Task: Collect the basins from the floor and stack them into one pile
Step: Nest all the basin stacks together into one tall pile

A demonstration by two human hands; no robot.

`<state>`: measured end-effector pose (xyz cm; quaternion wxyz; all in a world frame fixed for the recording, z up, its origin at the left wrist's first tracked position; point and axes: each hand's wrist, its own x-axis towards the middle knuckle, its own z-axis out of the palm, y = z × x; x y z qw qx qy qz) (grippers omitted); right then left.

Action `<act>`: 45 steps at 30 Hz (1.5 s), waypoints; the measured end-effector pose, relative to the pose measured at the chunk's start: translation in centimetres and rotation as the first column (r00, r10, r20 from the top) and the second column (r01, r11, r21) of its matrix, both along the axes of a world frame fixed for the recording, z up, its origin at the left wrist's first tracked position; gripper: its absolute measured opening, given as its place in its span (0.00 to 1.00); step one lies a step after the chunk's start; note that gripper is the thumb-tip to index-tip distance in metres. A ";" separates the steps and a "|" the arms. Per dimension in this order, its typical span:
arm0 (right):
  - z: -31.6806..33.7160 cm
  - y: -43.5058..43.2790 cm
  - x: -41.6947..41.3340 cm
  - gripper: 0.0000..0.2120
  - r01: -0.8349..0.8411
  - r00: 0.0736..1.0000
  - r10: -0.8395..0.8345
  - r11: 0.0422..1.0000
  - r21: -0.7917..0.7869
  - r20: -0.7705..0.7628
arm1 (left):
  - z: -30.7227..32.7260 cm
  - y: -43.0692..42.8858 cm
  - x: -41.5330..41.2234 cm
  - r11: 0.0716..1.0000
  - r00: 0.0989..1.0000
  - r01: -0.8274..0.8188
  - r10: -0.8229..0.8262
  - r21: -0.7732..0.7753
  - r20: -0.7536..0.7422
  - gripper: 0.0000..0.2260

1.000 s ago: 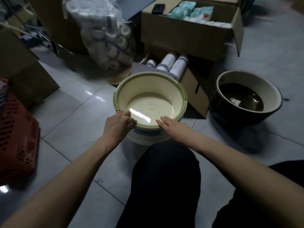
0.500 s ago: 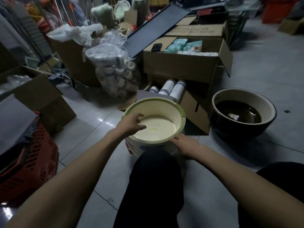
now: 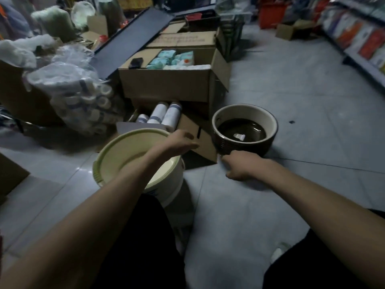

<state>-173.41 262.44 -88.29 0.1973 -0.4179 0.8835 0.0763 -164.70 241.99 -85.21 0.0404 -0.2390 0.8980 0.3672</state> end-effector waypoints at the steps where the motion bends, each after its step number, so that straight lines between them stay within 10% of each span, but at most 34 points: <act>1: 0.3 0.7 -0.5 0.18 0.026 0.999 -0.028 0.999 0.033 0.035 | -0.6 0.6 -1.0 1.000 0.998 0.024 -0.024 0.001 0.050 0.19; 8: 0.7 4.5 -3.8 0.19 0.155 0.978 -0.175 0.974 0.166 0.112 | -6.7 3.1 -7.9 0.997 0.978 0.062 -0.053 -0.038 0.204 0.12; 13: 0.2 5.9 -6.3 0.22 0.164 0.971 -0.181 0.979 0.118 0.154 | -12.1 5.3 -11.9 0.955 0.944 -0.176 0.095 0.240 0.318 0.19; 20: -2.8 7.7 -8.8 0.31 0.225 0.957 -0.249 0.961 0.158 0.148 | -19.0 8.1 -17.4 0.546 0.894 -0.448 0.252 0.708 0.371 0.38; 28: -5.8 8.0 -10.7 0.32 0.196 0.937 -0.252 0.953 0.232 0.242 | -22.7 8.9 -23.7 0.154 0.845 -0.480 0.346 0.863 0.408 0.55; 36: -6.8 9.7 -11.2 0.40 0.249 0.943 -0.286 0.945 0.212 0.169 | -25.4 9.2 -25.2 -0.093 0.766 -0.450 0.472 0.888 0.437 0.43; 45: -5.7 10.2 -10.6 0.37 0.232 0.946 -0.259 0.961 0.152 0.195 | -25.2 11.7 -22.4 0.029 0.793 -0.476 0.446 0.879 0.414 0.36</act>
